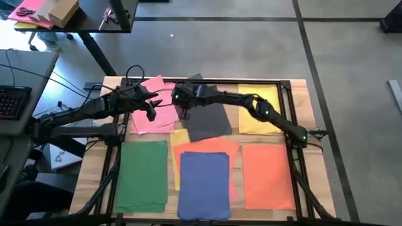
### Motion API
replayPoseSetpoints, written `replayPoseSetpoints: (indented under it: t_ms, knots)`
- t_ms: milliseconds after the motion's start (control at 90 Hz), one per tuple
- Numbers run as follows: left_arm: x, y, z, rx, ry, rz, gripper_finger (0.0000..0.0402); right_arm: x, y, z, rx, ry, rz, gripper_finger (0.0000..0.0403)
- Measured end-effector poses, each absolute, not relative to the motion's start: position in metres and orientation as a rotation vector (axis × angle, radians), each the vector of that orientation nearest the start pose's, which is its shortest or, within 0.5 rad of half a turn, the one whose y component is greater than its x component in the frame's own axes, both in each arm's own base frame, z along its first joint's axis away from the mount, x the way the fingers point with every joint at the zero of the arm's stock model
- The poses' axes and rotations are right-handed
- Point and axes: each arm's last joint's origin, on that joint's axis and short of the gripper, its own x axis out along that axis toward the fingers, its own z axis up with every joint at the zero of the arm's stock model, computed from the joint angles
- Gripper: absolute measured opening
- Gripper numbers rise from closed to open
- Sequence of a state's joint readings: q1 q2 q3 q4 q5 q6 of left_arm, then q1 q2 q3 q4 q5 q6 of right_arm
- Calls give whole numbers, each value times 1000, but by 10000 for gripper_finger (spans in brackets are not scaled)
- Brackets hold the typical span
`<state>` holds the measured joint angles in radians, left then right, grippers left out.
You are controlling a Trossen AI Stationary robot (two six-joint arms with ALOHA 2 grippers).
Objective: Organize paper
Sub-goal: Adjust the stacked colored papers
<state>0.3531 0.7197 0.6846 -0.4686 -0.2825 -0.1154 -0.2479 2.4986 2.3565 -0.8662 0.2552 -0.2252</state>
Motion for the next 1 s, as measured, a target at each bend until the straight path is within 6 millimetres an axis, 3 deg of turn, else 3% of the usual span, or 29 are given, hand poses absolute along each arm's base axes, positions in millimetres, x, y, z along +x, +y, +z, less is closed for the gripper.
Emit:
replayPoseSetpoints:
  t_ms: [211, 267, 400, 600, 767, 889, 1000]
  knots:
    - [139, 61, 272, -195, 564, 726, 156, 482, -150, 250, -214, 1159, -329, 0]
    - [144, 63, 266, -213, 603, 734, 156, 470, -159, 252, -175, 1225, -331, 0]
    - [166, 71, 249, -254, 689, 752, 156, 451, -177, 238, -89, 1370, -337, 0]
    - [211, 84, 212, -259, 778, 703, 156, 429, -187, 230, -35, 1381, -346, 0]
    - [233, 91, 179, -279, 870, 662, 156, 402, -187, 214, -29, 1328, -379, 0]
    - [250, 95, 159, -286, 855, 642, 156, 377, -190, 182, 28, 1361, -421, 0]
    - [260, 95, 138, -302, 888, 600, 156, 367, -189, 162, 43, 1392, -421, 0]
